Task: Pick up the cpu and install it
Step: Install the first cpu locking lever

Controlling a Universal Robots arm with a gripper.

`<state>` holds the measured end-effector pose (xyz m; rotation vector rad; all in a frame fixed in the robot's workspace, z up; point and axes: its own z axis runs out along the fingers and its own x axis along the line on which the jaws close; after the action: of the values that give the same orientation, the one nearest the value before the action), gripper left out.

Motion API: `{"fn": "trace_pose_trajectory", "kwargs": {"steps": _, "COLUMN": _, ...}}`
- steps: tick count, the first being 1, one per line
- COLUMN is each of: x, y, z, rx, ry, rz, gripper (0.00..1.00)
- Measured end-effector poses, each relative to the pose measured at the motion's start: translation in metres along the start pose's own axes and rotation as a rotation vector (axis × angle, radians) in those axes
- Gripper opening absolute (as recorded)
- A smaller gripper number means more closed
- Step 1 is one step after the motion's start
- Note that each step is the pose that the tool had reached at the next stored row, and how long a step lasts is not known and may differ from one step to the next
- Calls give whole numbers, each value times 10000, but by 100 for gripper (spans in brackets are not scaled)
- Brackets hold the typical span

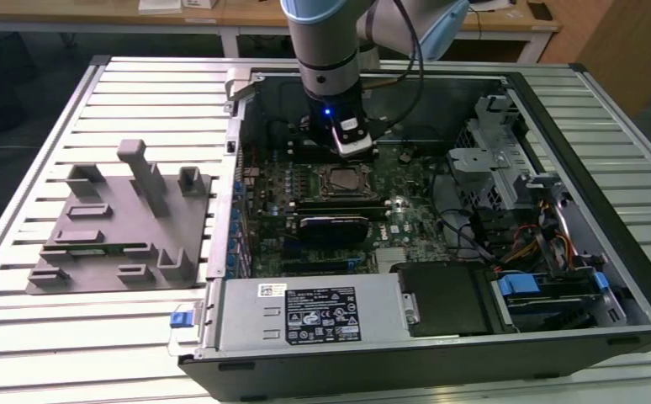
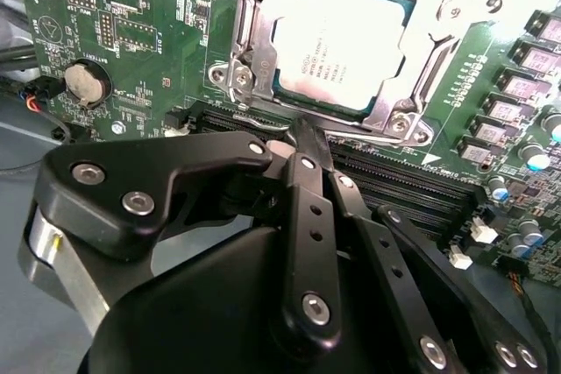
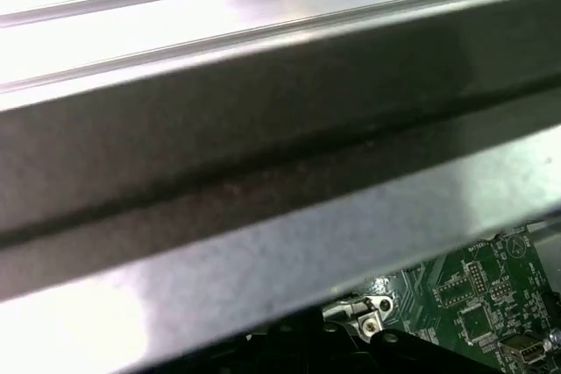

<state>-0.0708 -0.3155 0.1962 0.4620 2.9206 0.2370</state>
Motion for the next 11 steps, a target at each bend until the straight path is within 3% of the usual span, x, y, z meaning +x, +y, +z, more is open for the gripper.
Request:
{"fn": "trace_pose_trajectory", "kwargs": {"steps": 6, "x": 4, "y": 18, "z": 4, "rx": 16, "ry": -18, "rz": 80, "gripper": 11}}
{"fn": "trace_pose_trajectory", "kwargs": {"steps": 11, "x": 1, "y": 18, "z": 12, "rx": 93, "ry": -94, "rz": 460, "gripper": 11}}
